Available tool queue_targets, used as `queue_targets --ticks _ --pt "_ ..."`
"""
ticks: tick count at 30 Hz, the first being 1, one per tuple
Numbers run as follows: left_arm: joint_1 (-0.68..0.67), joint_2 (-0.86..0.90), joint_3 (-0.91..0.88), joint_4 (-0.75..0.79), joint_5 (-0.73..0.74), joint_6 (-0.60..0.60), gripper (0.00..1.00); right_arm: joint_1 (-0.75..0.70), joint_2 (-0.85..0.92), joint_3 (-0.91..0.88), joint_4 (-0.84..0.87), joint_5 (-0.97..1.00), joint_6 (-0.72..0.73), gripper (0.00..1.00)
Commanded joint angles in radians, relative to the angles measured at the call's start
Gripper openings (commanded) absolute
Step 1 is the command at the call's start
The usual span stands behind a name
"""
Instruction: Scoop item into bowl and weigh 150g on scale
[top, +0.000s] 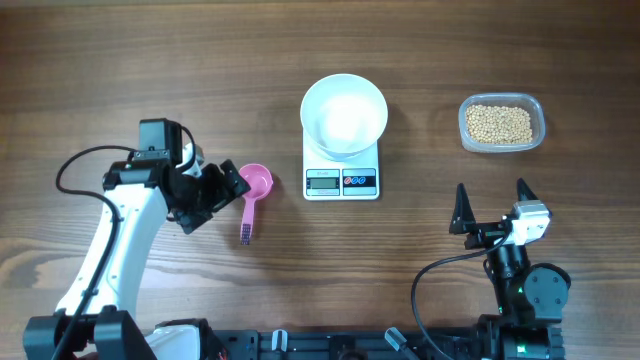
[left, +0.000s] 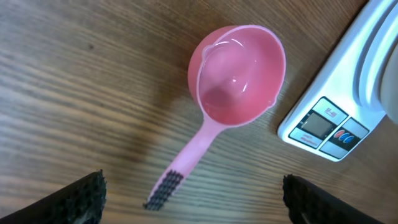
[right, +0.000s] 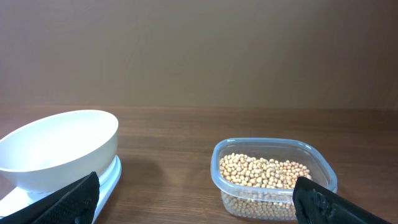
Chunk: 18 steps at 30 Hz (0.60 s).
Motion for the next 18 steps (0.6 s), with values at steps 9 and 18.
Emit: queue_targets --ticks 9,18 --pt "0.006 0.102 -0.072 0.115 0.103 0.116 0.82 0.006 -0.008 -0.002 0.005 0.011 0.005 1.00" --pt "0.006 0.230 -0.072 0.161 0.193 0.272 0.80 0.006 -0.008 -0.002 0.005 0.011 0.005 1.00"
